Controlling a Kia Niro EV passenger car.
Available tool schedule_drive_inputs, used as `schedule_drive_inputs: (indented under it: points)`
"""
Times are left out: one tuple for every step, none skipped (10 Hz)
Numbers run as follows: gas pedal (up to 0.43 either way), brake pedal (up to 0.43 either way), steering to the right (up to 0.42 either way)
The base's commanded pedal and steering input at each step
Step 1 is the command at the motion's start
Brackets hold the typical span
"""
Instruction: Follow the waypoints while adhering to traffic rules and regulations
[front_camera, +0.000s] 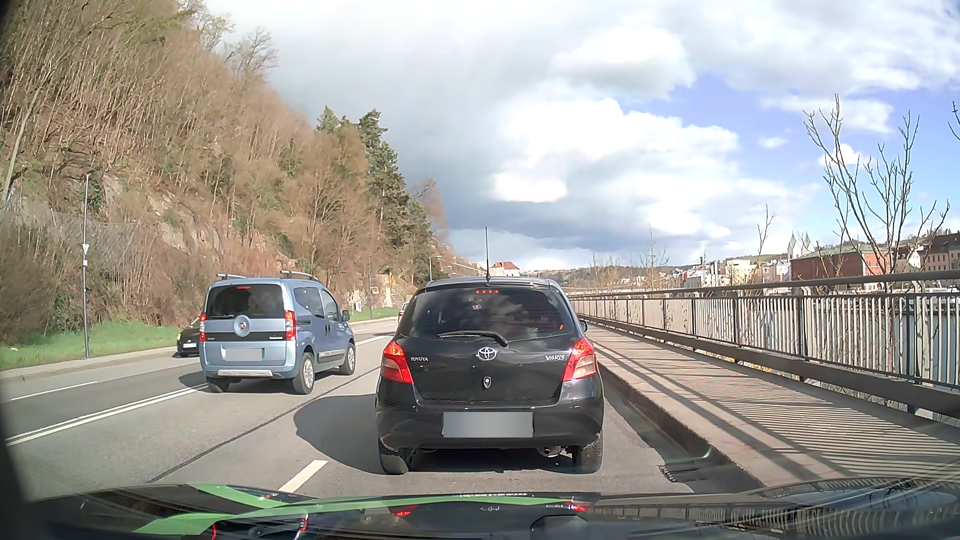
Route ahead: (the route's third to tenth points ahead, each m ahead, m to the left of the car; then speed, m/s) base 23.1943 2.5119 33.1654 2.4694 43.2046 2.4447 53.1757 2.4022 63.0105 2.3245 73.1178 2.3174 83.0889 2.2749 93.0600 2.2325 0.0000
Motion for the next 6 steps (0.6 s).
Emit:
schedule_drive_inputs:
  points:
    - [0.0, 0.274, -0.007]
    - [0.0, 0.274, -0.007]
    - [0.0, 0.274, -0.007]
    - [0.0, 0.274, -0.007]
    - [0.0, 0.274, -0.007]
    - [0.0, 0.274, -0.007]
